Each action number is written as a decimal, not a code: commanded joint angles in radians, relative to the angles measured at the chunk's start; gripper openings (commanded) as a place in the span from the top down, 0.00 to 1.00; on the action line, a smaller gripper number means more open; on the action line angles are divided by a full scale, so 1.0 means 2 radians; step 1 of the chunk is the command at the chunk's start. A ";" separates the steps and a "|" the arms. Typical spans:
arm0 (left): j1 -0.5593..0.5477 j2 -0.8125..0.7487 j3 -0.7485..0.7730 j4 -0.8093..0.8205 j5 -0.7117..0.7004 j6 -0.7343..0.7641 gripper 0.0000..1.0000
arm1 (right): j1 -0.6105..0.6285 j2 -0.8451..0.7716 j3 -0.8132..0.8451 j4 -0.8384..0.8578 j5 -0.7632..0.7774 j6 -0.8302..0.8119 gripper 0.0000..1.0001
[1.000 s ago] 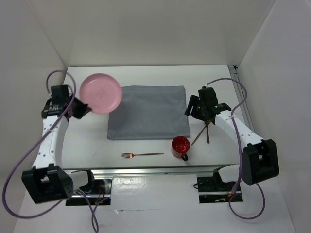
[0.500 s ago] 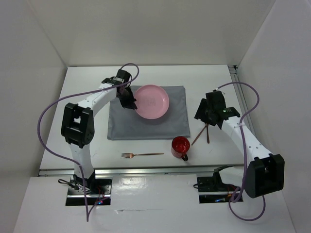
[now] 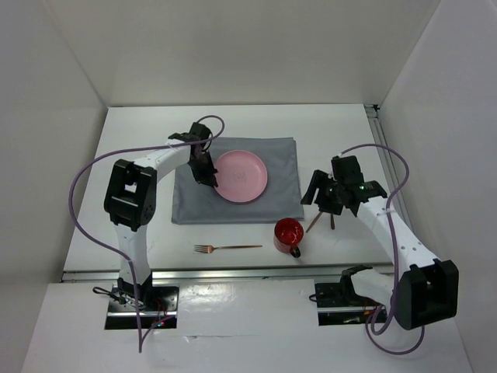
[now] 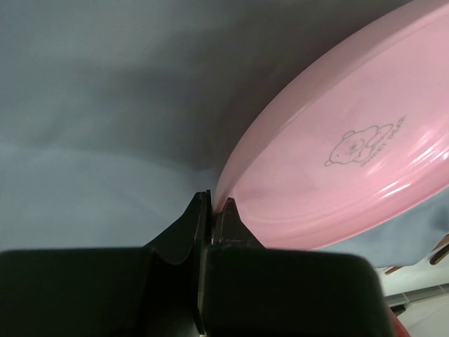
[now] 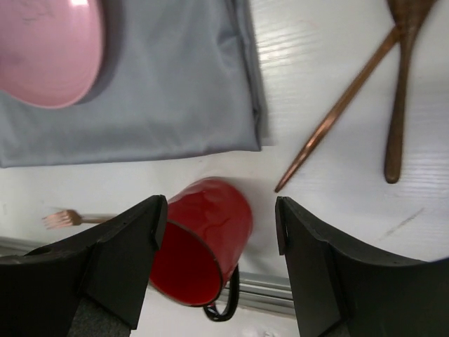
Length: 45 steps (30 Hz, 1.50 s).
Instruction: Set the dinner table for one person
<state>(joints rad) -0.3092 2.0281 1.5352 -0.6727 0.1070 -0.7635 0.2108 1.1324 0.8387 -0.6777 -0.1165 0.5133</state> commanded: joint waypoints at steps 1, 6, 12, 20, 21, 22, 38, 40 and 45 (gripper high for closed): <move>0.000 -0.008 -0.013 0.008 0.004 0.004 1.00 | 0.010 -0.025 0.002 0.001 -0.041 0.020 0.25; 0.000 0.012 -0.003 0.002 0.004 -0.002 1.00 | 0.050 -0.046 -0.027 0.006 -0.047 0.038 0.24; -0.005 0.001 -0.003 -0.014 -0.026 -0.002 0.53 | 0.124 -0.054 -0.049 -0.012 0.009 0.101 0.24; -0.010 -0.059 0.022 -0.062 -0.063 0.018 0.22 | 0.162 -0.004 -0.063 -0.028 0.055 0.150 0.36; -0.010 -0.069 0.022 -0.067 -0.068 0.018 0.22 | 0.168 0.004 -0.063 -0.028 0.055 0.155 0.38; -0.010 -0.080 0.028 -0.075 -0.068 0.024 0.22 | 0.172 0.010 -0.070 -0.022 0.061 0.155 0.42; -0.014 -0.241 0.019 -0.117 -0.119 0.075 0.24 | 0.128 0.125 0.238 -0.095 0.206 0.031 1.00; -0.019 -0.269 -0.011 -0.122 -0.134 0.075 0.24 | 0.095 0.197 0.309 -0.085 0.199 0.012 1.00; -0.037 -0.312 -0.061 -0.139 -0.172 0.065 0.24 | 0.063 0.341 0.469 -0.071 0.179 -0.015 1.00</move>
<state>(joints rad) -0.3592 1.4685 1.4422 -0.9131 -0.1707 -0.6334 0.3580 1.7039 1.6203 -0.8536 0.2348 0.5430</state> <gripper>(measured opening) 0.760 0.179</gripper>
